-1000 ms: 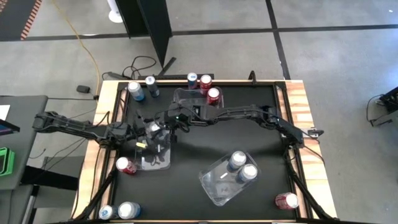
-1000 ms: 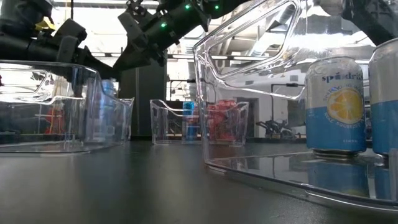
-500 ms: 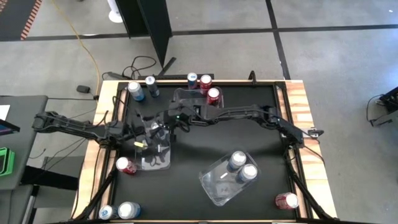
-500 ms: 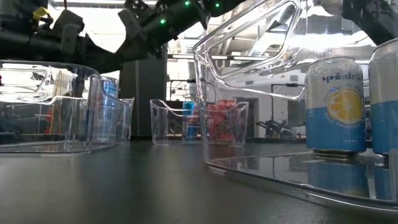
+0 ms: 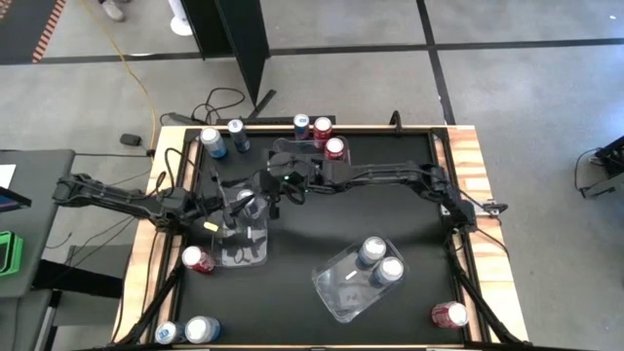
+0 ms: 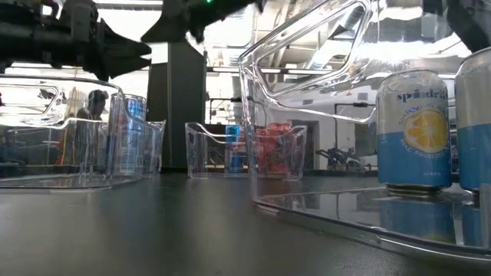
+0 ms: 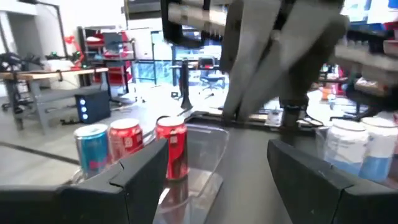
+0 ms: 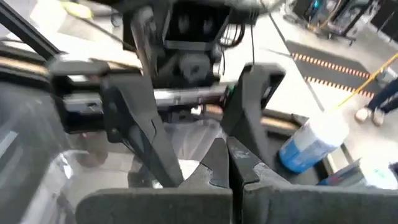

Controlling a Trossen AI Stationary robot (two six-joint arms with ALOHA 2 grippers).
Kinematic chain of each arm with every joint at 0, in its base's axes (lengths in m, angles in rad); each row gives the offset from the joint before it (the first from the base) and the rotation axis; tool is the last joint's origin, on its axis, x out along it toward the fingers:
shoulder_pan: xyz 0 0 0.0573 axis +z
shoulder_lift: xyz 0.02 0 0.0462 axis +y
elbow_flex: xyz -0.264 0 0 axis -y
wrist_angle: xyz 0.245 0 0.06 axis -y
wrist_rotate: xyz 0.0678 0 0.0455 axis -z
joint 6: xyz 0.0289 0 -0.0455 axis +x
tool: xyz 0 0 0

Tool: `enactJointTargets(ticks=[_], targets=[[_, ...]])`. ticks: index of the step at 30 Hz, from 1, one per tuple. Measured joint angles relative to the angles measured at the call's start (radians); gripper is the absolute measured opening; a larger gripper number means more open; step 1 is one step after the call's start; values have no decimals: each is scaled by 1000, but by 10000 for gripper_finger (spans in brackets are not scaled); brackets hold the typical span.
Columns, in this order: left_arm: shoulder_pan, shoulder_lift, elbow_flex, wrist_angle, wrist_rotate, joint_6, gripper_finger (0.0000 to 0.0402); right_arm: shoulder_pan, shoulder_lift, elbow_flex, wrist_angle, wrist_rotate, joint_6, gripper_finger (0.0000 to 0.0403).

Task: Sort soda cans
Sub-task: Put the red soda can into the top transparent bin

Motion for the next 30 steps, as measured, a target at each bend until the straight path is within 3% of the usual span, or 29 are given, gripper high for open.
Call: enactJointTargets(ticks=[13,16,25,30], targets=[[-38,-14,53,-142,0,16,270,17,-284,-32,-261,2,-18,0],[-38,-13,53,-155,0,11,270,10,-367,-134,-253,14,12,0],[-38,-13,53,-157,22,-9,270,63,-718,-548,-250,266,181,0],[-38,-13,53,-128,30,-11,270,132,-889,-710,-303,365,318,0]])
